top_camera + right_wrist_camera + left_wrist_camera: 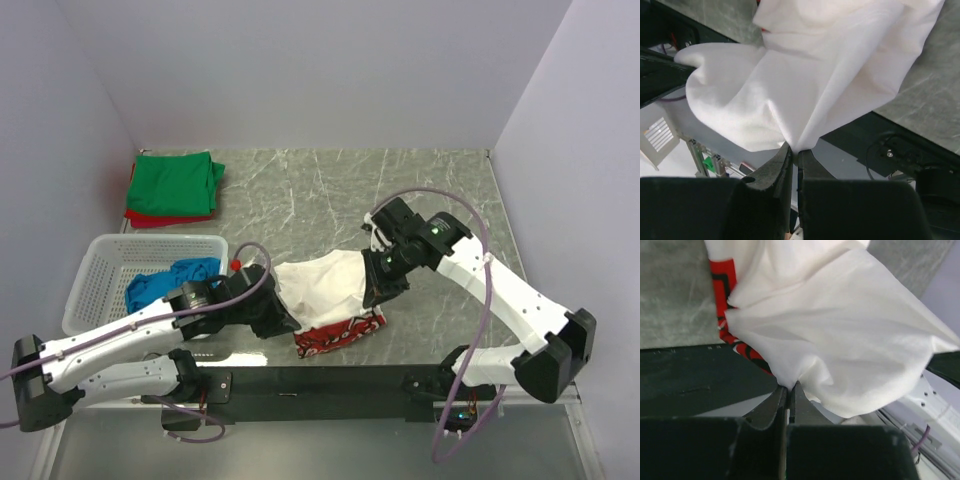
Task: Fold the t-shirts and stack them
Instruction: Fold the tshirt
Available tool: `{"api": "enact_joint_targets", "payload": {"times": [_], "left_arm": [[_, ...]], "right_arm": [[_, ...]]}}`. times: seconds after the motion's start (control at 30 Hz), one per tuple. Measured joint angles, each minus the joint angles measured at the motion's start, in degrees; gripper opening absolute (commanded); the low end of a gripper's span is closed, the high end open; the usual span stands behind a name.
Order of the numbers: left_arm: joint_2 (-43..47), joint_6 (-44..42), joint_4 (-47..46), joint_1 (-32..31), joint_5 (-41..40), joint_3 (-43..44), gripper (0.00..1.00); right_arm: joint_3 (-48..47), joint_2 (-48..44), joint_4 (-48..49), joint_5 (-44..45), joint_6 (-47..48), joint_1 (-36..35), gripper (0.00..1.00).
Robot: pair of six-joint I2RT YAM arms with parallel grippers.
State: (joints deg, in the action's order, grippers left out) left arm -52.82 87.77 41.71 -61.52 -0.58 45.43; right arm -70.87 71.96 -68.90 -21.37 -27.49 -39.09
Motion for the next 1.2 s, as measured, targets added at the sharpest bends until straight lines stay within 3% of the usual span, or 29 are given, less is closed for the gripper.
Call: {"api": "enact_joint_targets", "payload": {"times": [0.37,0.97,1.2], "left_arm": [[-7.9,-12.1,-1.8,13.7,4.9,2.5,0.0],[-16.4,-21.3,-5.7,25.3,9.0,8.3,0.0],[-18.6,-24.8,-5.7,26.6,10.6,11.6,0.0]], "right_arm": [[-5.6,9.0,2.4,1.0,4.4,5.6,0.0],[-16.6,20.9,3.5,0.7,9.7,10.3,0.0],[-21.7,22.6,3.0,0.6,10.8,11.1,0.0]]}}
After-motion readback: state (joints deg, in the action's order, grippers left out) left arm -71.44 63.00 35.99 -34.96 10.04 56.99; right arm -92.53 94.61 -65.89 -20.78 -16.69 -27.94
